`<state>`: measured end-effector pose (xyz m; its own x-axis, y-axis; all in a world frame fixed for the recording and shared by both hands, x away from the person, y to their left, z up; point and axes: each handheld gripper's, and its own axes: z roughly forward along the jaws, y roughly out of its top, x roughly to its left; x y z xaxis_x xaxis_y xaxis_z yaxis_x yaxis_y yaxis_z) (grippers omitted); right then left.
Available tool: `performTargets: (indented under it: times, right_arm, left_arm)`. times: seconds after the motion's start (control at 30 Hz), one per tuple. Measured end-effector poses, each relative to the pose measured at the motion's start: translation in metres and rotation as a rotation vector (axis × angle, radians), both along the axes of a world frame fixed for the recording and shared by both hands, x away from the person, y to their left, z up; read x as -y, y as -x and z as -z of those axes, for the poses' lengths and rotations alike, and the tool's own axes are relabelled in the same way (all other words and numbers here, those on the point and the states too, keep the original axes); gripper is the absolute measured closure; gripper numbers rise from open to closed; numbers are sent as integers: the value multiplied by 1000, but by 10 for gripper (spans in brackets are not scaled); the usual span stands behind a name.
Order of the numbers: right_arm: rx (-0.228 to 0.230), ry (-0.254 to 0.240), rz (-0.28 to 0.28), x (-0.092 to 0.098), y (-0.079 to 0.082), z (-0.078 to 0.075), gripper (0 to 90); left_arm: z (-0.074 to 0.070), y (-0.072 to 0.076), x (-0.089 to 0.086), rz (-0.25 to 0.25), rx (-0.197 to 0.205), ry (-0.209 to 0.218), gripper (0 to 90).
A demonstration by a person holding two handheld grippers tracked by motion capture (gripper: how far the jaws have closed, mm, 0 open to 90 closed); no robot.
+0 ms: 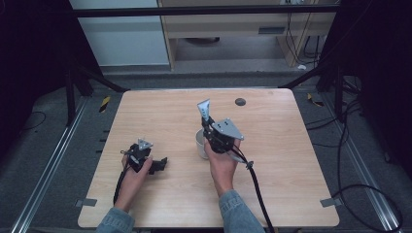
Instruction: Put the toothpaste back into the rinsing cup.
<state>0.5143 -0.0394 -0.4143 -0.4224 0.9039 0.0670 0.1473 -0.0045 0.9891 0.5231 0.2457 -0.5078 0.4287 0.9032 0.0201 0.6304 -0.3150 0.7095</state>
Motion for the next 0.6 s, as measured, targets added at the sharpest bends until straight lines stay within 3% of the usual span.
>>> performTargets:
  times: [0.6]
  right_arm:
    - [-33,11,3,-1,-3,14,780]
  left_arm:
    - [0,0,0,0,0,-1,0]
